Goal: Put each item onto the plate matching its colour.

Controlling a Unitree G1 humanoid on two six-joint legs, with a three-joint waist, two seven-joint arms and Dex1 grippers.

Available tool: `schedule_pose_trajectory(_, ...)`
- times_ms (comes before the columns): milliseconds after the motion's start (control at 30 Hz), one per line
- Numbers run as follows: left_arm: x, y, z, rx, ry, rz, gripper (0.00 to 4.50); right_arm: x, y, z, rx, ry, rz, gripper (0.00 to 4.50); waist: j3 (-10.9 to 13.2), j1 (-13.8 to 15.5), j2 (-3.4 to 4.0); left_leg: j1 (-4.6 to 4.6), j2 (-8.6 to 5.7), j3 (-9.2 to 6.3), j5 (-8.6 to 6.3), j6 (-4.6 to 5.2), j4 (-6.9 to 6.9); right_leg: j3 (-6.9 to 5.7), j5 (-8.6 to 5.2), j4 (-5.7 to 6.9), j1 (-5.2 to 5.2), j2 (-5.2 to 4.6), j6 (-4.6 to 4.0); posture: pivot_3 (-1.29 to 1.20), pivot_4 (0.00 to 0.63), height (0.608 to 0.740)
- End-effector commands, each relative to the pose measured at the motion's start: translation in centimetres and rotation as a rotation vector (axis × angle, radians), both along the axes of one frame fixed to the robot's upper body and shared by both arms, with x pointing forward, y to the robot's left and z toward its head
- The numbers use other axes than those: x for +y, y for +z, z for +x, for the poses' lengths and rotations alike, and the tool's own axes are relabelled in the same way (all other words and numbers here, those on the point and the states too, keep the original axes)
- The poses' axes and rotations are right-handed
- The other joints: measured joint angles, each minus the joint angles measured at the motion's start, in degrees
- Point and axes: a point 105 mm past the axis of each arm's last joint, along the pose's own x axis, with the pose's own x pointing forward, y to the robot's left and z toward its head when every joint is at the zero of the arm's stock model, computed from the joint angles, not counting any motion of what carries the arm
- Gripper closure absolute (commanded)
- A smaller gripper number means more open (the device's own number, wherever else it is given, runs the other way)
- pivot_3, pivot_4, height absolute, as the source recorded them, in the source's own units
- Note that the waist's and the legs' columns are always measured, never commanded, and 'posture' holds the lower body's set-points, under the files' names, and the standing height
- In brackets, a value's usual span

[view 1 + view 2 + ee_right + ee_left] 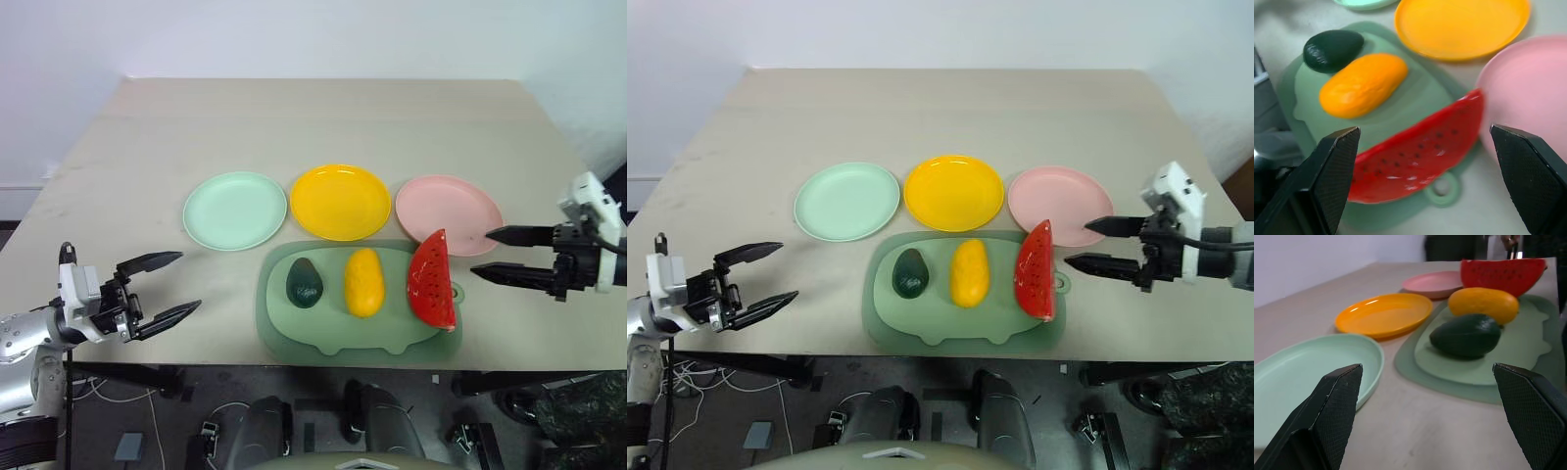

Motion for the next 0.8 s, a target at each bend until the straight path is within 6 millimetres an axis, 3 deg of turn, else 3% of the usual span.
schedule_pose_trajectory(33, -1.1, 1.0, 0.2, -0.043, -0.026, -0.010, 0.03, 1.3, 0.5, -0.4, 0.035, -0.012, -0.055, 0.00, 0.01, 0.04, -0.01, 0.00, 0.00, 0.00, 0.00, 0.00, 0.00, 0.00, 0.00, 0.00, -0.01, 0.00, 0.00, 0.00, 0.150, 0.733)
schedule_pose_trajectory(133, -1.8, 1.2, 0.6, -0.046, -0.033, -0.061, 0.03, 2.5, -0.6, -1.0, 0.101, -0.014, -0.082, 0.00, 0.01, 0.01, -0.02, -0.02, 0.00, -0.02, 0.00, 0.00, 0.00, 0.00, 0.00, 0.00, -0.01, 0.01, 0.01, 0.00, 0.150, 0.733)
schedule_pose_trajectory(367, -2.5, 0.3, 0.7, -0.028, -0.040, -0.072, 0.03, 2.3, -3.2, 0.0, 0.278, -0.183, -0.084, 0.00, 0.00, -0.12, -0.06, -0.02, 0.00, -0.01, 0.00, 0.00, 0.00, 0.01, 0.07, -0.02, -0.02, 0.06, 0.11, 0.00, 0.150, 0.733)
schedule_pose_trajectory(800, -2.8, -0.7, 0.6, -0.019, -0.028, -0.089, 0.03, 3.1, -7.1, 2.4, 0.279, -0.343, -0.210, 0.00, 0.00, -0.12, -0.06, -0.06, -0.02, -0.01, 0.00, 0.00, 0.00, 0.01, 0.09, -0.02, -0.03, 0.07, 0.15, 0.00, 0.150, 0.733)
